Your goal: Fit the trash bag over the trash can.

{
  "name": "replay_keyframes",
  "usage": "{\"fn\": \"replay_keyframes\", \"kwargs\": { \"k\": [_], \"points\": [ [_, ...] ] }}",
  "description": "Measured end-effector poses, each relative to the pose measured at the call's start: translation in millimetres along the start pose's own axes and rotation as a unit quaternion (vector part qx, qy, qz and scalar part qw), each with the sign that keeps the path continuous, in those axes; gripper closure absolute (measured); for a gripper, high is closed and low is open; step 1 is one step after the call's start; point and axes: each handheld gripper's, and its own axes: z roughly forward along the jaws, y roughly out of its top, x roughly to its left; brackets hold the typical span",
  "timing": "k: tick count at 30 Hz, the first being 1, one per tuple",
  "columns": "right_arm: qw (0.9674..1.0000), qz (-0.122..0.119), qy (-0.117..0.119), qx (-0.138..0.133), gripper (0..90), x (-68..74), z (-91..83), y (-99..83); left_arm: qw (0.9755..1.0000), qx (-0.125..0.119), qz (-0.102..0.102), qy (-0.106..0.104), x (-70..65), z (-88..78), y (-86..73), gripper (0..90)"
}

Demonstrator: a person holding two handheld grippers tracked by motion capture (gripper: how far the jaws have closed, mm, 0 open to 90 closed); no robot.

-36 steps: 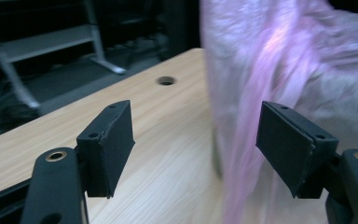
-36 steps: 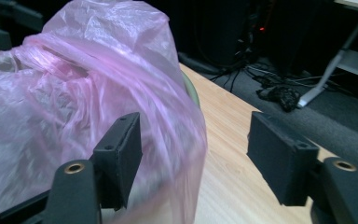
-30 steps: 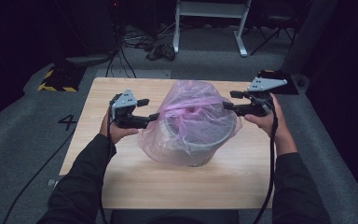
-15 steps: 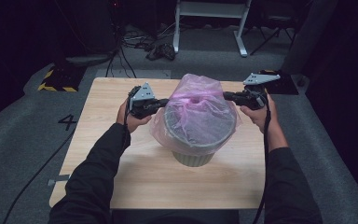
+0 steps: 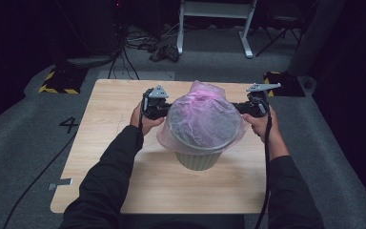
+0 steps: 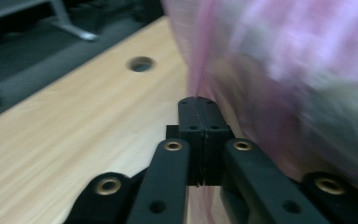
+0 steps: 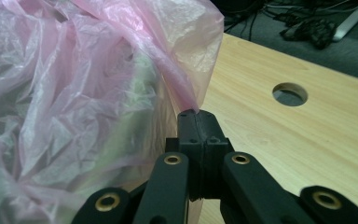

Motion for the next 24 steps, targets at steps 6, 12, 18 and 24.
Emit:
{"fn": "replay_keyframes", "kwargs": {
  "k": [6, 12, 18, 24],
  "points": [
    [0.9997, -0.006, -0.014, -0.020, 90.0, 0.0, -14.5, 0.3, 0.9993, -0.031, -0.004, 0.021, 6.7, -38.7, -16.4, 40.1],
    [0.9992, -0.005, -0.023, -0.031, 90.0, 0.1, -27.0, 1.1, 0.9973, -0.072, 0.004, 0.010, 0.7, -91.4, -38.3, 26.0],
    [0.9992, -0.010, -0.031, -0.022, 90.0, 2.7, -29.1, 2.6, 0.9942, -0.077, 0.062, -0.040, -57.1, -110.7, -55.0, 15.5],
    [0.9993, -0.018, -0.030, -0.014, 89.8, 7.2, -31.1, 0.4, 0.9941, -0.058, 0.078, -0.048, -104.5, -93.8, -67.9, 15.3]
  ]
}}
